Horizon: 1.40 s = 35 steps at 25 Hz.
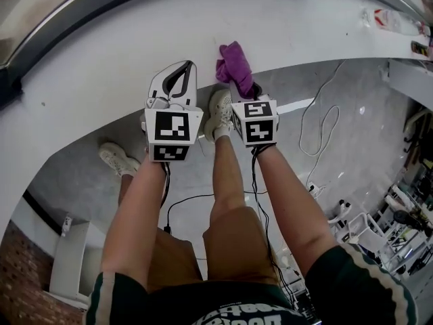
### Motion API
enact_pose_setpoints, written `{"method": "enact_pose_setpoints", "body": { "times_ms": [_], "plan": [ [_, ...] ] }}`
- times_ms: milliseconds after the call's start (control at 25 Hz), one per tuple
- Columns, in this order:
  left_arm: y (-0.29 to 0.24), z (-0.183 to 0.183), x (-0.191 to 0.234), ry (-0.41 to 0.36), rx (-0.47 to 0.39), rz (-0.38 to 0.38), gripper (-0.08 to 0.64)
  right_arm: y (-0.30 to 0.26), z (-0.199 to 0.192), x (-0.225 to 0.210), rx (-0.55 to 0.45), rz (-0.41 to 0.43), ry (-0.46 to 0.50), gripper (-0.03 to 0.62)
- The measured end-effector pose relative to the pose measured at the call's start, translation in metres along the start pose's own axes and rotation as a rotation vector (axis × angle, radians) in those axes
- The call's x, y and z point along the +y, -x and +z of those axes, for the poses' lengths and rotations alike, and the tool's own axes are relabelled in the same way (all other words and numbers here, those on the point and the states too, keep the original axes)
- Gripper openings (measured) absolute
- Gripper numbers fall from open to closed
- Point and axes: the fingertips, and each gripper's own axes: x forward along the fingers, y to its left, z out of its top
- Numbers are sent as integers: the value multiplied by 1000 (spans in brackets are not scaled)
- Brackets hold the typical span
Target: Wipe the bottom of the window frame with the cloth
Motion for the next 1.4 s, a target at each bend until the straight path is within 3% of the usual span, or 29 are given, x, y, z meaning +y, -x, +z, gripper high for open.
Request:
{"method": "enact_pose_setpoints", "body": {
  "times_ms": [800, 1400],
  "plan": [
    [63, -59, 76, 127, 23, 101, 9, -20, 17, 149, 36, 185, 107, 104],
    [109, -94, 136, 200, 28, 191, 9, -32, 29, 233, 47, 269, 194, 103]
  ]
}}
